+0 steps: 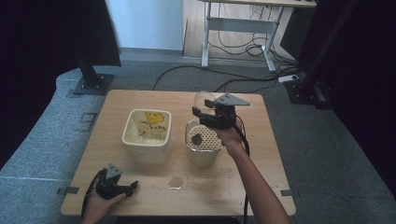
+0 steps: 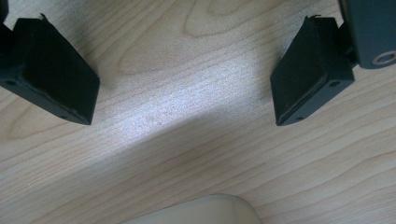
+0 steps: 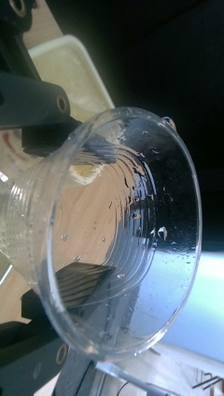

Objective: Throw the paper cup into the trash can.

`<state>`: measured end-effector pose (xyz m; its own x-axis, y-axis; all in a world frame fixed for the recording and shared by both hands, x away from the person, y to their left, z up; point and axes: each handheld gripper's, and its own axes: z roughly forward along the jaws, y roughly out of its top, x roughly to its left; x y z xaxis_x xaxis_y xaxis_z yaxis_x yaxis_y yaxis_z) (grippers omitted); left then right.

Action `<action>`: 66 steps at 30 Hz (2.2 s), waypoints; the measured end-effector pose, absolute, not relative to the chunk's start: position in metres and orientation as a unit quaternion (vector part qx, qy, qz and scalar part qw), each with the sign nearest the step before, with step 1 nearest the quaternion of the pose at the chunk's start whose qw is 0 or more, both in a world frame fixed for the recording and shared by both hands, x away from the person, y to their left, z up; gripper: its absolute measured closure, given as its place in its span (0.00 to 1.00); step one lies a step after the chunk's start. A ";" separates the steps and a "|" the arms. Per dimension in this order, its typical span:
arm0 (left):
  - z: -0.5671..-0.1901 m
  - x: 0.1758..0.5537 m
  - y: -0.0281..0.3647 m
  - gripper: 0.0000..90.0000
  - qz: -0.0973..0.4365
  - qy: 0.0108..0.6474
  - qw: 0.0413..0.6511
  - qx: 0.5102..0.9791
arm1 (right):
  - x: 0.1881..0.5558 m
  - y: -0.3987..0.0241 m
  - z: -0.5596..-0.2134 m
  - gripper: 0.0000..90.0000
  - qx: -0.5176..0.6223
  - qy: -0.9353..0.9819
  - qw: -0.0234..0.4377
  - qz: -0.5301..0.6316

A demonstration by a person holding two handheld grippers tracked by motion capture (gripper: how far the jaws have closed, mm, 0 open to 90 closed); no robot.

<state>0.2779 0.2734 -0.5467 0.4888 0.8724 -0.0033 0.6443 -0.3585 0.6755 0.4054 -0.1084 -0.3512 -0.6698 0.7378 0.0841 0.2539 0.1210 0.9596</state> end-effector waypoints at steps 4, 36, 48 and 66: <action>-0.547 0.278 0.273 0.08 0.182 0.472 0.313 0.804 | 0.410 -0.090 -0.345 0.44 0.339 0.717 0.209 0.571; -0.547 0.277 0.273 0.08 0.181 0.468 0.313 0.806 | 0.434 0.036 -0.364 0.18 0.311 0.765 0.137 0.547; -0.547 0.277 0.273 0.08 0.180 0.469 0.314 0.806 | 0.398 -0.049 -0.373 0.28 0.286 0.753 0.189 0.562; -0.547 0.277 0.273 0.08 0.181 0.469 0.314 0.805 | 0.319 -0.210 -0.451 0.29 0.328 0.710 0.224 0.582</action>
<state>0.2773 0.2731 -0.5467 0.4946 0.8691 -0.0039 0.6418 -0.3623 0.6759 0.3193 -0.2103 -0.4506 -0.6847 0.7261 0.0634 0.2043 0.1076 0.9730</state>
